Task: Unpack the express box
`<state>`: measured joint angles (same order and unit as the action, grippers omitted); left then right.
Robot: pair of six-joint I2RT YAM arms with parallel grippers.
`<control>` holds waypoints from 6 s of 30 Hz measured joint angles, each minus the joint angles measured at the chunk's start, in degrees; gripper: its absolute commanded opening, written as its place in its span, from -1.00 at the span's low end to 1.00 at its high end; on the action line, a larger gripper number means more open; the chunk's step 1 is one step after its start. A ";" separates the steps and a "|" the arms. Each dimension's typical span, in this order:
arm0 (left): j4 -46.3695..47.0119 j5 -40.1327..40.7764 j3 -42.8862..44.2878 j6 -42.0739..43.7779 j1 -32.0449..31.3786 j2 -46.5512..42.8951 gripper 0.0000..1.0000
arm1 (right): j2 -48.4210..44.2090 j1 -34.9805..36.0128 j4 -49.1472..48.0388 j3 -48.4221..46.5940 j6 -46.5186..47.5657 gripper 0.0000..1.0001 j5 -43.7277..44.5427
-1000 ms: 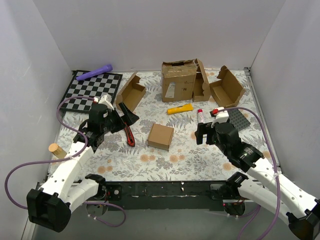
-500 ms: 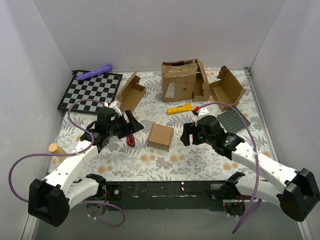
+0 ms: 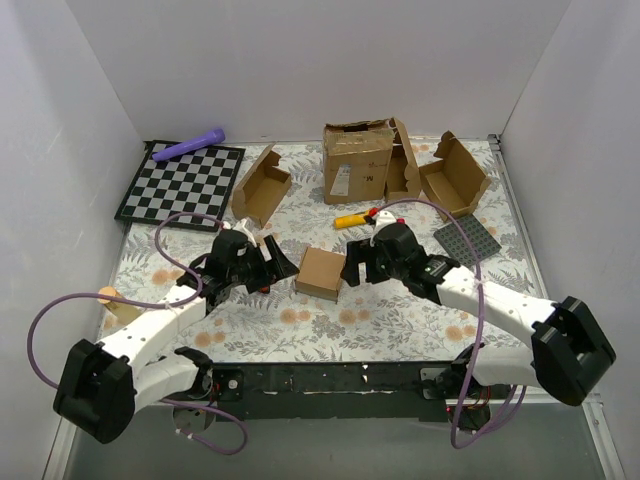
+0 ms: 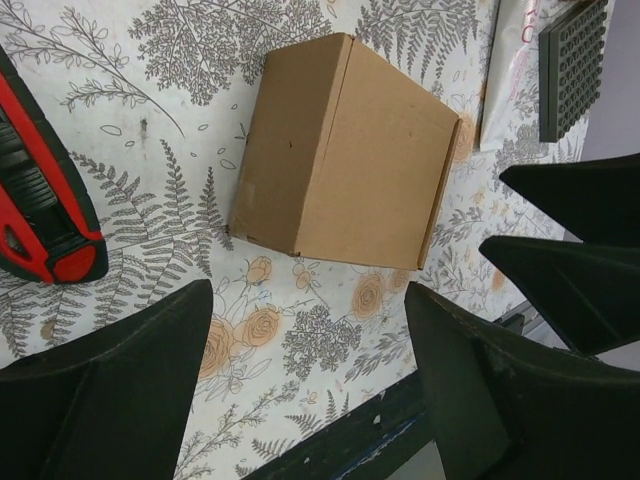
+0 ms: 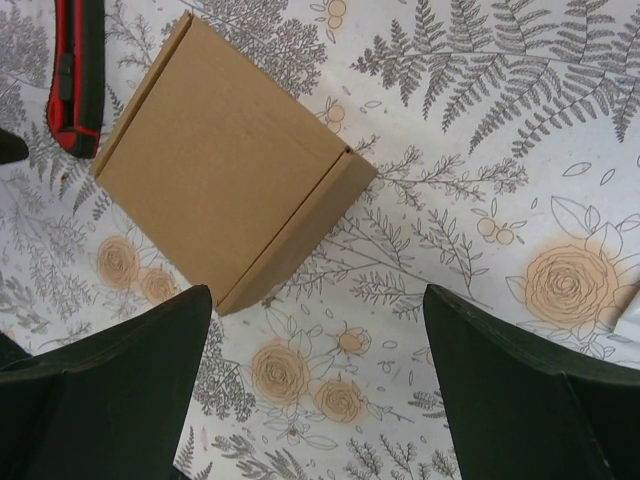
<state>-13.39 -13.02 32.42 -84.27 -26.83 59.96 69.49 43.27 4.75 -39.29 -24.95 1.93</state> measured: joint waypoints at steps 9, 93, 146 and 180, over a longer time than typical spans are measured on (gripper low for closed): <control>2.91 2.64 0.13 -1.68 -1.70 4.92 0.65 | 7.02 0.00 -3.39 -3.34 -1.95 0.83 -0.79; 7.32 4.02 -1.07 -2.62 -7.39 3.58 -1.00 | -1.07 2.25 -8.85 6.99 -10.58 -0.97 -4.63; 3.87 16.63 3.82 -3.17 -8.17 1.77 0.02 | 1.18 2.67 -5.42 -2.60 -6.38 0.00 3.26; -17.66 29.81 15.43 -8.02 0.96 27.02 0.70 | -18.62 2.89 2.40 4.59 -0.48 0.07 -0.68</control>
<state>-31.05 16.80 47.86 -92.29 -25.87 86.98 50.87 46.15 7.16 -34.70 -25.43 1.26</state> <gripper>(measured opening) 0.880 0.536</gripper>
